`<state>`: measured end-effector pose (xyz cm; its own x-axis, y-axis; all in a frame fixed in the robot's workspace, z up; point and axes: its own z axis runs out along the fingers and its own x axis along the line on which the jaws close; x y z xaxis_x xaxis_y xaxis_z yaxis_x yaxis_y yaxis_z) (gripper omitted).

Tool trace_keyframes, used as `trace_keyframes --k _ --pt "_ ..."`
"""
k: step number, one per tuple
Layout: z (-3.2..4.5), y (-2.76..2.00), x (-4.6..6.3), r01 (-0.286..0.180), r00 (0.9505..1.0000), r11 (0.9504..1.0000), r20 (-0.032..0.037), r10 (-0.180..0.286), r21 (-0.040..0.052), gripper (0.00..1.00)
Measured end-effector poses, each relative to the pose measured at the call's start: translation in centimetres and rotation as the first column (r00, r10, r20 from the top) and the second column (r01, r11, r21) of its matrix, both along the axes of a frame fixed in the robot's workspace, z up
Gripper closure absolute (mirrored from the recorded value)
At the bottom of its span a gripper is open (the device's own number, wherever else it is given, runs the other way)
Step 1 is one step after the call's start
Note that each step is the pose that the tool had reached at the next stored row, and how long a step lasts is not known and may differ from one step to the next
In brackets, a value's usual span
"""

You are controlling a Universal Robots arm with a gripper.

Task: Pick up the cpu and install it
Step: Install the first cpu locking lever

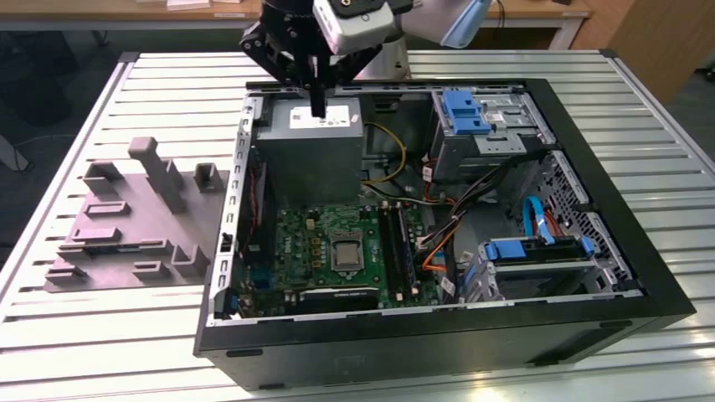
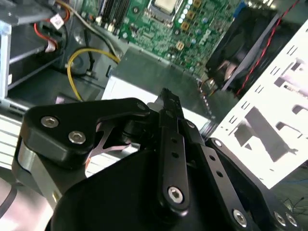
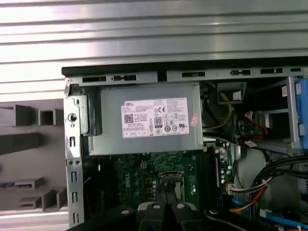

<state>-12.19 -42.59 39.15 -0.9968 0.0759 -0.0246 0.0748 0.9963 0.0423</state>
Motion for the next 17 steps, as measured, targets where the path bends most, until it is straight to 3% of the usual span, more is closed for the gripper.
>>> trace_keyframes --k 5,11,13,17 --pt "-0.7 -0.05 0.0 -0.071 0.9975 0.9975 0.0 0.071 -0.0001 0.89" --pt "-1.51 -0.05 0.0 -0.173 0.9849 0.9849 0.0 0.173 -0.0002 0.89" --pt "-1.76 -0.1 0.0 -0.189 0.982 0.982 -0.0001 0.189 -0.0006 0.89" --pt "-2.05 -0.55 0.5 -0.189 0.982 0.982 -0.0001 0.189 -0.0004 0.89"
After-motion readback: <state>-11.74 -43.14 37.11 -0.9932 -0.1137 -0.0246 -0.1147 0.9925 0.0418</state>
